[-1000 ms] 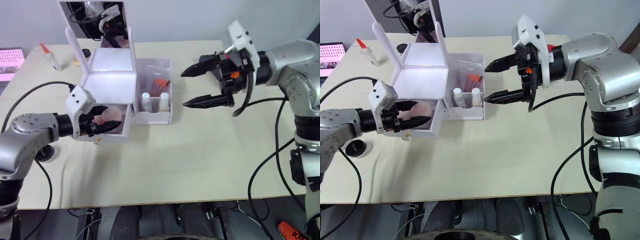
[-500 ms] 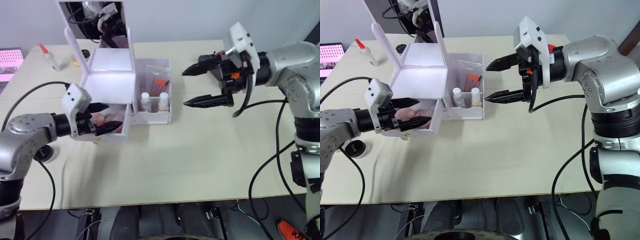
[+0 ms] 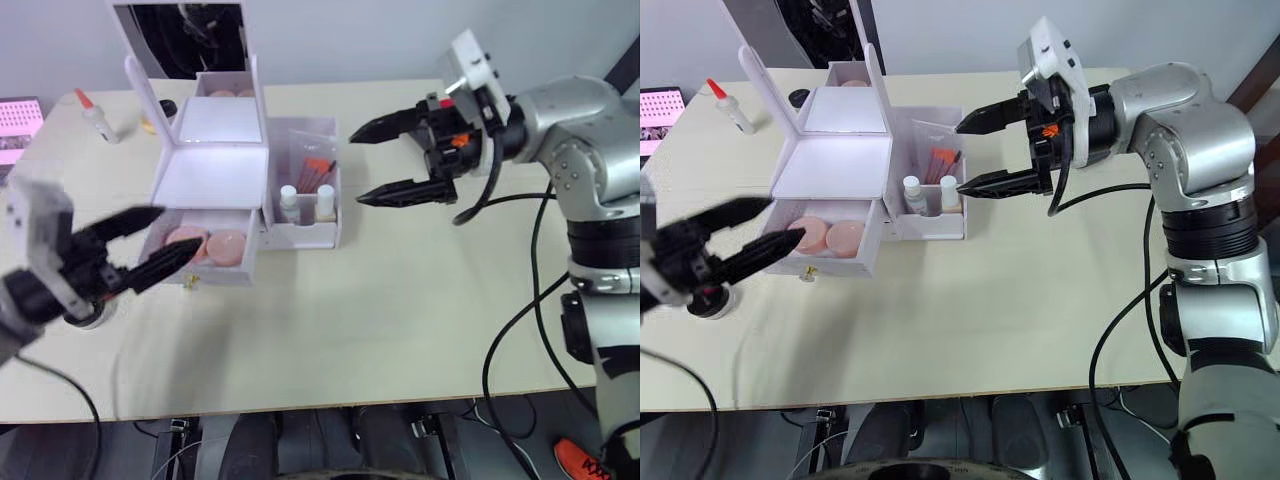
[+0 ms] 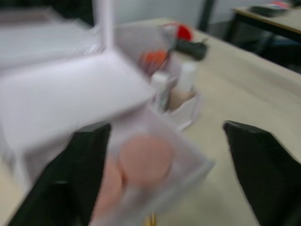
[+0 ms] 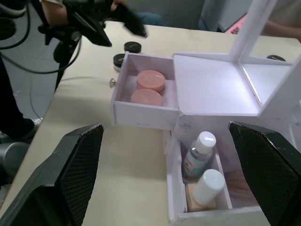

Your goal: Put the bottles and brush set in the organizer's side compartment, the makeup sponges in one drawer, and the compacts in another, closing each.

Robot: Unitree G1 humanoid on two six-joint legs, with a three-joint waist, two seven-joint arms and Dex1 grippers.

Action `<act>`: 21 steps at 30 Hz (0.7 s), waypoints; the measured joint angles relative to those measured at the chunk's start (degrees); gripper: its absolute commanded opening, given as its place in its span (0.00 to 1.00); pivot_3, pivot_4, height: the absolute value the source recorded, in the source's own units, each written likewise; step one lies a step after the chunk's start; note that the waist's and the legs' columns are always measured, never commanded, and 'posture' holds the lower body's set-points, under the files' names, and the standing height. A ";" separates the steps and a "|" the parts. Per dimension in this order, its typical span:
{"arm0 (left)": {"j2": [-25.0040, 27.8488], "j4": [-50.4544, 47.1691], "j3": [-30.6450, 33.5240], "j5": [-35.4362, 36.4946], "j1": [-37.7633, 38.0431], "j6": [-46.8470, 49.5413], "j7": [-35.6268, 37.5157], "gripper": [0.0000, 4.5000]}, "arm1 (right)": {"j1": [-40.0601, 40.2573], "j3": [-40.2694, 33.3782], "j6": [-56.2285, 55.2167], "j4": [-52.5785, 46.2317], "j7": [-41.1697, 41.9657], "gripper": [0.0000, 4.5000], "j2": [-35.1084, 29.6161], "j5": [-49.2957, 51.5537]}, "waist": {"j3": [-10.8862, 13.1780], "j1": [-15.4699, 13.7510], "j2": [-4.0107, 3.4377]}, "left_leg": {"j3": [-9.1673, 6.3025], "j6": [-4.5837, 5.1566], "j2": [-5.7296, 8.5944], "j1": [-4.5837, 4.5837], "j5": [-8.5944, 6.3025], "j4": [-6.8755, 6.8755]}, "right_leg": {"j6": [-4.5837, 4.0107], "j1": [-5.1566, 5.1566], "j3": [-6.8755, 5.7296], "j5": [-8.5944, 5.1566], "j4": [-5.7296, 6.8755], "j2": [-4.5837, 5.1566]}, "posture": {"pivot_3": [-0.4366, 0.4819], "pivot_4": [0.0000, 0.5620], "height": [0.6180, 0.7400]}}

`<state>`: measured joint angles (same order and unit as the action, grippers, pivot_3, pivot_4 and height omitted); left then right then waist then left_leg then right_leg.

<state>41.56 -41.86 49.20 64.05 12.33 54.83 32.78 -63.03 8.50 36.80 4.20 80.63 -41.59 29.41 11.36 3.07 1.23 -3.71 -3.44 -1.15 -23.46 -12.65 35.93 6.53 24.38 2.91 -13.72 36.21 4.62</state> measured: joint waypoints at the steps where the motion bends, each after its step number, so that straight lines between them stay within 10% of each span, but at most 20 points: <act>1: -3.70 -1.48 2.57 0.23 4.82 -0.79 -1.15 0.47 | -0.43 0.29 -0.50 0.70 0.62 1.00 0.57 -0.01 | 0.00 0.12 0.00 | 0.02 0.00 0.00 0.02 0.00 0.01 | -0.04 0.00 0.00 0.01 -0.02 0.00 | 0.48 0.27 1.00; 5: -13.47 -6.82 3.54 -4.92 19.36 -6.92 -1.69 0.01 | -2.08 1.41 -3.06 4.68 2.57 1.00 2.86 -1.48 | -0.02 0.24 0.04 | 0.02 -0.01 0.01 0.03 0.00 0.21 | -0.18 -0.10 0.00 0.07 -0.05 0.00 | 0.48 0.27 1.00; 21: -17.71 3.08 -17.27 -23.65 8.54 -21.46 -8.55 0.01 | -7.88 2.96 -7.83 13.75 5.50 1.00 7.85 -6.15 | -0.04 -0.47 0.04 | 0.07 -0.03 -0.04 0.02 0.01 0.12 | -0.21 -0.05 0.00 0.10 -0.05 -0.07 | 0.48 0.27 1.00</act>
<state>23.86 -38.77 31.93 40.40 20.87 33.37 24.22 -70.91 11.46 28.97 17.95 86.13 -33.74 23.26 11.32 2.60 1.27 -3.64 -3.47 -1.19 -23.44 -12.64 36.05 6.31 24.33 2.91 -13.62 36.16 4.56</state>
